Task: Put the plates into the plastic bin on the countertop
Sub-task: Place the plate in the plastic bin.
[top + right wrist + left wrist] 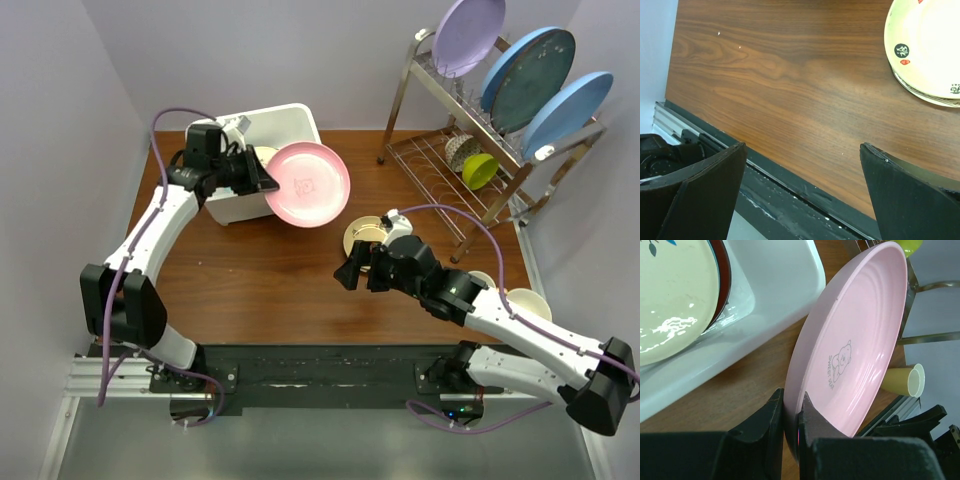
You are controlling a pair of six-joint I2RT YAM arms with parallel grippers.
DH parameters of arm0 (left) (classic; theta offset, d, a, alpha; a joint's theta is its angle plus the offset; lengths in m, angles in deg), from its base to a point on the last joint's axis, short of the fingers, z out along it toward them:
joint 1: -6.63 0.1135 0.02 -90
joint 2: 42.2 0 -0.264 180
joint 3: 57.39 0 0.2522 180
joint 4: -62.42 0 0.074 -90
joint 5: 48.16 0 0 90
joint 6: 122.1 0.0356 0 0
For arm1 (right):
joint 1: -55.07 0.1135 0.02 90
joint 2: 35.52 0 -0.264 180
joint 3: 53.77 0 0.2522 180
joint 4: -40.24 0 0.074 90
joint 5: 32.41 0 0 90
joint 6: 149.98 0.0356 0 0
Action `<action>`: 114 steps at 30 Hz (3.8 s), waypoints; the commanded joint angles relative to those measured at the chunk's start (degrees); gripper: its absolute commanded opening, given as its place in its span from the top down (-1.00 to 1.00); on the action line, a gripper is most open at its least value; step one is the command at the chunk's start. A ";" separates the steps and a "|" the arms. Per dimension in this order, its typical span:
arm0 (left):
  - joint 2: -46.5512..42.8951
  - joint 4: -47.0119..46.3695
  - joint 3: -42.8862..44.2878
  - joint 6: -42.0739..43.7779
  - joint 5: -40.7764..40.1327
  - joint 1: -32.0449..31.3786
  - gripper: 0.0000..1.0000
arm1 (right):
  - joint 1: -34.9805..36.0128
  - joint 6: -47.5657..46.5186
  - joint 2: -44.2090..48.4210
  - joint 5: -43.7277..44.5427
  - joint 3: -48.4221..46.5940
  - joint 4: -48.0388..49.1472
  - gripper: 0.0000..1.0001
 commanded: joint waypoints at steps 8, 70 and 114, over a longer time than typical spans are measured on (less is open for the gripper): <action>7.55 2.75 15.29 0.56 -2.09 0.78 1.00 | 0.12 -0.99 -1.29 0.95 0.49 1.19 -0.97; 19.42 -4.01 10.82 -7.79 -8.95 15.02 0.92 | 0.04 -0.73 -3.66 -0.72 0.93 2.15 -0.98; 15.55 2.23 11.35 -1.90 -7.55 15.02 -0.64 | -0.32 -1.52 -1.82 1.39 0.31 -1.19 -0.97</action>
